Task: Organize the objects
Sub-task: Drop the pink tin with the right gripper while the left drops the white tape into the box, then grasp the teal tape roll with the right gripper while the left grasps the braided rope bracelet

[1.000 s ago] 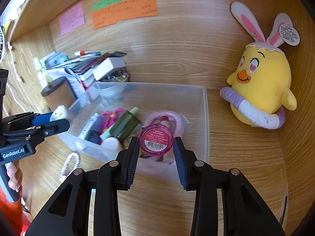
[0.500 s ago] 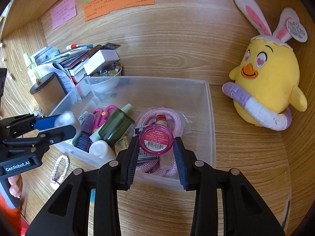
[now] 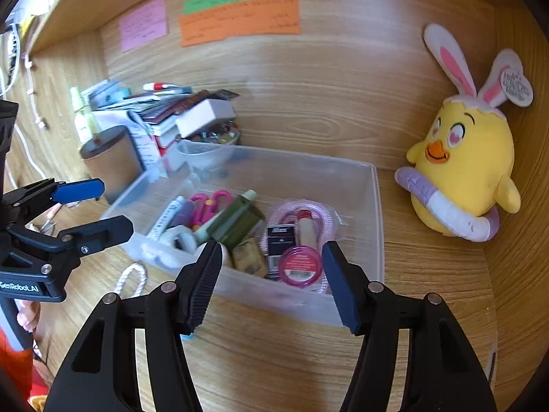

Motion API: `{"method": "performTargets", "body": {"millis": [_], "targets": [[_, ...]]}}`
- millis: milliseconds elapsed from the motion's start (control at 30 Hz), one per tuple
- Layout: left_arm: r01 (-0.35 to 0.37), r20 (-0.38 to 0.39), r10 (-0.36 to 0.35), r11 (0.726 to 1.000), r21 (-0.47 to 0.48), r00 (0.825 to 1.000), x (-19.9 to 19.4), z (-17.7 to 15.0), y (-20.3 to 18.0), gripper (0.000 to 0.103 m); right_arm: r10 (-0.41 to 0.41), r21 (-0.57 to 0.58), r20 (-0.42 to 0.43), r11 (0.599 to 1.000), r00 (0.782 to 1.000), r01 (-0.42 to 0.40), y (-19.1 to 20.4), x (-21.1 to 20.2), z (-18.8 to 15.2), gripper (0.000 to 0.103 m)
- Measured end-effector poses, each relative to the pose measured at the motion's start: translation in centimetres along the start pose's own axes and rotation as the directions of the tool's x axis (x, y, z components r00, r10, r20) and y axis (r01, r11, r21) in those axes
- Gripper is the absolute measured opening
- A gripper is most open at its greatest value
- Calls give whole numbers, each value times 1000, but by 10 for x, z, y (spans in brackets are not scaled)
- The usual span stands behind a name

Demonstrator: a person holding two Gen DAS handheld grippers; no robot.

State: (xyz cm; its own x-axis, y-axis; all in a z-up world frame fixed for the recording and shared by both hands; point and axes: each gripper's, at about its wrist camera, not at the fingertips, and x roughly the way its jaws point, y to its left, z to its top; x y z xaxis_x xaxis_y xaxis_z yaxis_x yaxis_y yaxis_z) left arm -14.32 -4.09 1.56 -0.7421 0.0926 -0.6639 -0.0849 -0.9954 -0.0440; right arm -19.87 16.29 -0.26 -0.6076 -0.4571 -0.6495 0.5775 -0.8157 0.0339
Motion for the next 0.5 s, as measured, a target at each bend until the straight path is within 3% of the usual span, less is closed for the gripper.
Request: {"method": "performTargets", "body": {"millis": [133,500], "targets": [[-10,-30,10,1000,-10,1000,-5,-14,8,95,17,-28,13,999,1000,-17,10,-12,-6,66],[-46,-140,39,998,-51,989,0,-66,24,95,77,-72,-24,994,997,-79,36,-15,-27,67]]}}
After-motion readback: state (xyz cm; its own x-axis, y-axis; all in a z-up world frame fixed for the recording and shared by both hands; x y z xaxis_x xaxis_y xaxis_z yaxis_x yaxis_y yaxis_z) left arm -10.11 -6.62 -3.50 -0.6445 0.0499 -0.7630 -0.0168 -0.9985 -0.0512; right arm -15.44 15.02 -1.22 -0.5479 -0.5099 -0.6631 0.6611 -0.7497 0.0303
